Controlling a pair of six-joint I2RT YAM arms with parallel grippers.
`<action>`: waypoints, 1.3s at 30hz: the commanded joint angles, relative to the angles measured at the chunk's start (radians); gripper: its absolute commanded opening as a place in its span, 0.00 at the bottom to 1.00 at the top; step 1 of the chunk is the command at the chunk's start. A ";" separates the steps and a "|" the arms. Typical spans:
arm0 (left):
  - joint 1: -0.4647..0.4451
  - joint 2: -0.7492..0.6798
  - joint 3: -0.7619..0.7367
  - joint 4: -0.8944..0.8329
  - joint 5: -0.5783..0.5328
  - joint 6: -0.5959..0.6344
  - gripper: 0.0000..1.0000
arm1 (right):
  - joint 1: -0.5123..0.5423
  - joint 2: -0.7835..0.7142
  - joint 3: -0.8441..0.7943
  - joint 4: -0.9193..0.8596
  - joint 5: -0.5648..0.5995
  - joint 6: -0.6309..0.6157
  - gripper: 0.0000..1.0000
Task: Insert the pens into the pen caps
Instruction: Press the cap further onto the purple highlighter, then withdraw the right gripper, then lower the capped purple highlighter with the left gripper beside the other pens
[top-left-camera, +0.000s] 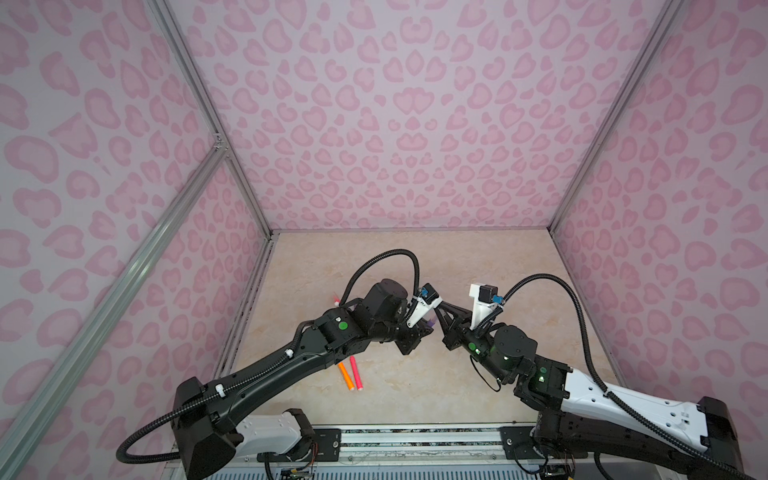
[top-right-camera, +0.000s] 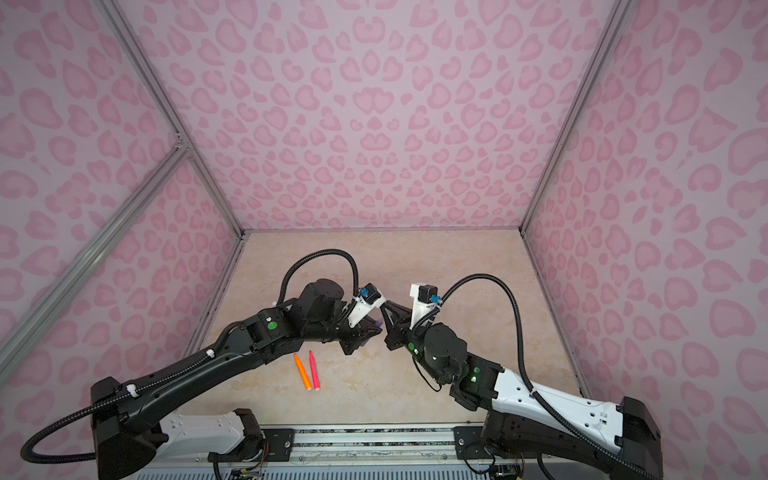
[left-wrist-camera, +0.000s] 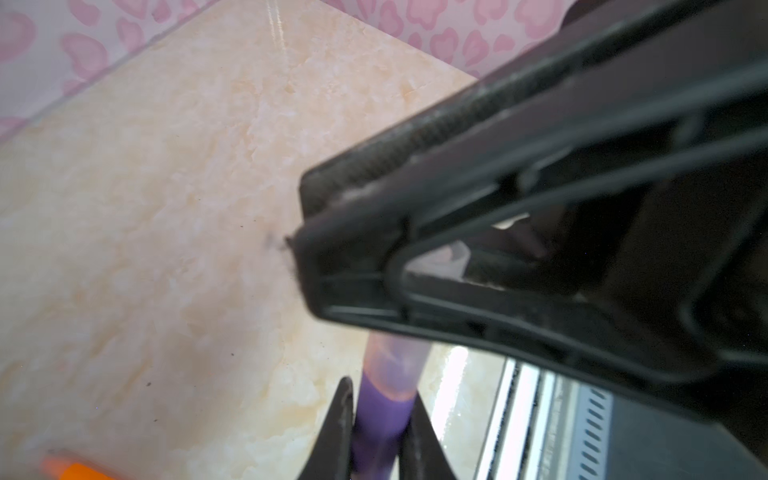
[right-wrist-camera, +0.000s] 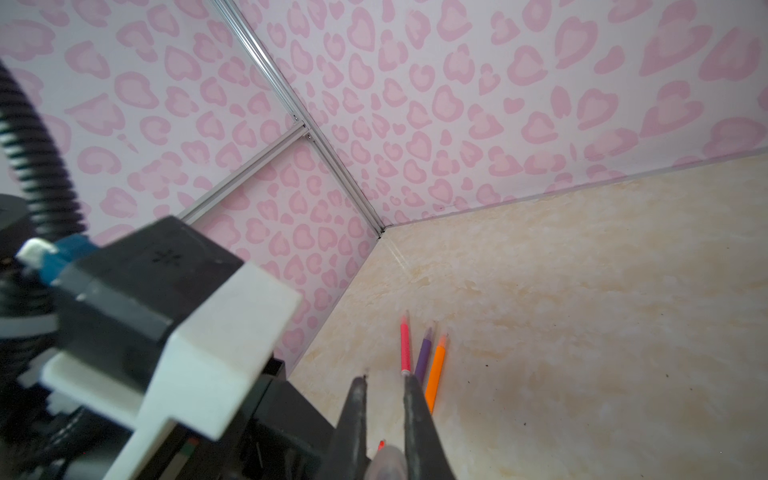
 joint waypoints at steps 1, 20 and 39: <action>0.093 -0.021 0.010 0.582 -0.018 -0.270 0.04 | 0.004 -0.023 -0.066 -0.164 -0.244 -0.040 0.00; 0.109 -0.098 -0.086 0.548 -0.010 -0.217 0.04 | -0.056 -0.059 0.028 -0.275 -0.237 -0.078 0.42; 0.233 0.125 -0.257 0.266 -0.631 -0.476 0.04 | -0.255 0.022 0.040 -0.355 0.036 -0.094 0.92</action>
